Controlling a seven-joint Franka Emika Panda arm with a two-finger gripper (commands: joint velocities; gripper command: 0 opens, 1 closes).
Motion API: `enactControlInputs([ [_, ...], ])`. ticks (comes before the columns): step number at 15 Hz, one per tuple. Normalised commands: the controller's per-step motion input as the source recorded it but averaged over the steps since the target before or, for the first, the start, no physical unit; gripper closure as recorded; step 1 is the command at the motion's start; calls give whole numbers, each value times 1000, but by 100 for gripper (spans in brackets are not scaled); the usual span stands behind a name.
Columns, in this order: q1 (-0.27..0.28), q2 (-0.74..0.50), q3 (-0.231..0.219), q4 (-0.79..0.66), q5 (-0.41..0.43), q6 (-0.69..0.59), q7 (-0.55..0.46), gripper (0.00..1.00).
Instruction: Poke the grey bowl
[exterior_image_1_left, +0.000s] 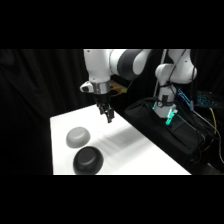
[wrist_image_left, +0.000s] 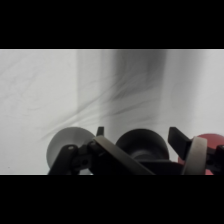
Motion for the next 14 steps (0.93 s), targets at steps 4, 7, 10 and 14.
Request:
enactControlInputs([
  [4,-35,35,3,104,14,-14,8,0],
  [7,-94,164,-45,365,79,-63,-33,0],
  [10,-133,304,-61,537,168,-118,-77,0],
  [14,-135,389,-48,631,212,-148,-84,0],
])
